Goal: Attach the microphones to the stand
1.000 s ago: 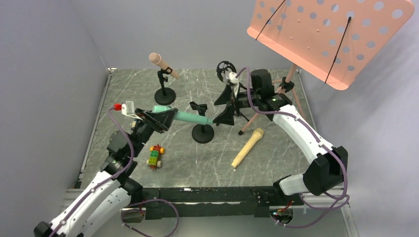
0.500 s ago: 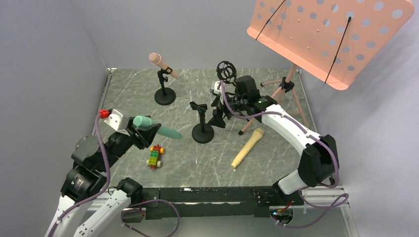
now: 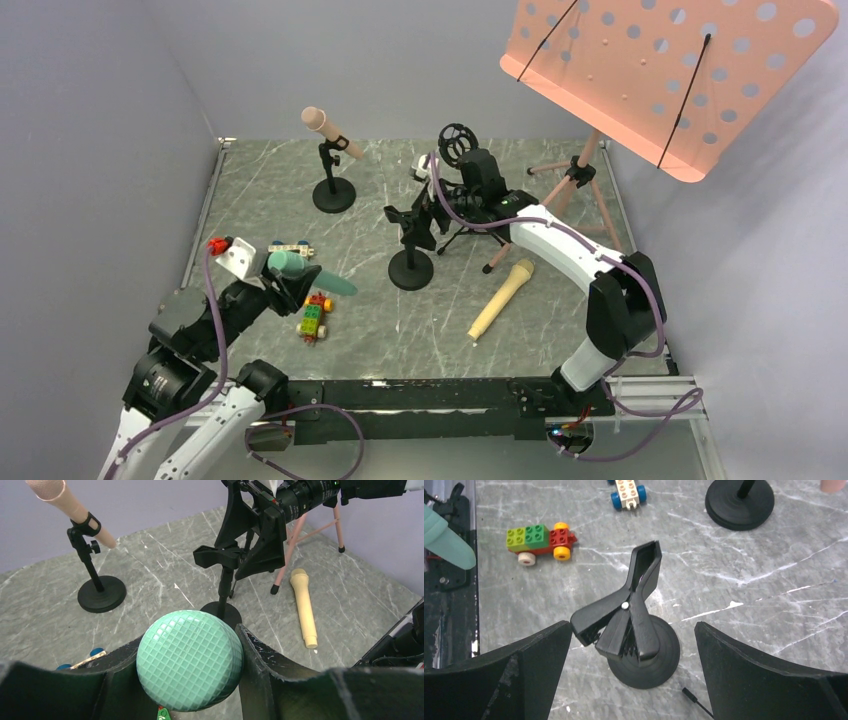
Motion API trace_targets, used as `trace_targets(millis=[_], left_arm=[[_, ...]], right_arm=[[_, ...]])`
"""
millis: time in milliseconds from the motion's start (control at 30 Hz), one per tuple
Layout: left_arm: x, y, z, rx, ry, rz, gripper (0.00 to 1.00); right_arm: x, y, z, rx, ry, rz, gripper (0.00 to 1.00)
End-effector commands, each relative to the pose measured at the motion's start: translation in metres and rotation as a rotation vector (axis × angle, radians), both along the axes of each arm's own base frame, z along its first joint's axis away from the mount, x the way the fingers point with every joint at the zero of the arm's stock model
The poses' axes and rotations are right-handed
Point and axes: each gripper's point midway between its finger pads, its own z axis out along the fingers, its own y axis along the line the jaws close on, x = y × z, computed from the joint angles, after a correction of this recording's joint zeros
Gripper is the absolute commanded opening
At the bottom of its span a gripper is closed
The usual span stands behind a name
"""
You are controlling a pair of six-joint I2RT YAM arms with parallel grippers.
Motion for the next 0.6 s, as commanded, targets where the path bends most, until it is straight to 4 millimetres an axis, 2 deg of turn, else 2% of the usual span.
trace_targets(millis=[0,233,367,500,567], left_arm=[[-0.0014,0.0085,0.0151,-0.028,-0.069,0.036,0.00],[-0.0010,0.0157,0.0182,-0.032,-0.078,0.072,0.00],[-0.0008,0.0155,0.0192,-0.032,-0.079,0.072,0.00],[0.0011,0.0136,0.0197,-0.032,-0.079,0.068,0.00],[0.0025,0.0117,0.0217,-0.033,-0.083,0.062,0.00]], right_arm=[[0.0143,0.0162,0.0353,0.059,-0.070,-0.042,1.00],[0.0194,0.0220,0.0355,0.047,-0.071,-0.081,0.99],[0.0185,0.0191,0.0318,0.034,-0.080,-0.086,0.91],[0.0161,0.0153,0.0299,0.019,-0.098,-0.083,0.72],[0.0153,0.0138,0.0295,0.015,-0.106,-0.081,0.56]])
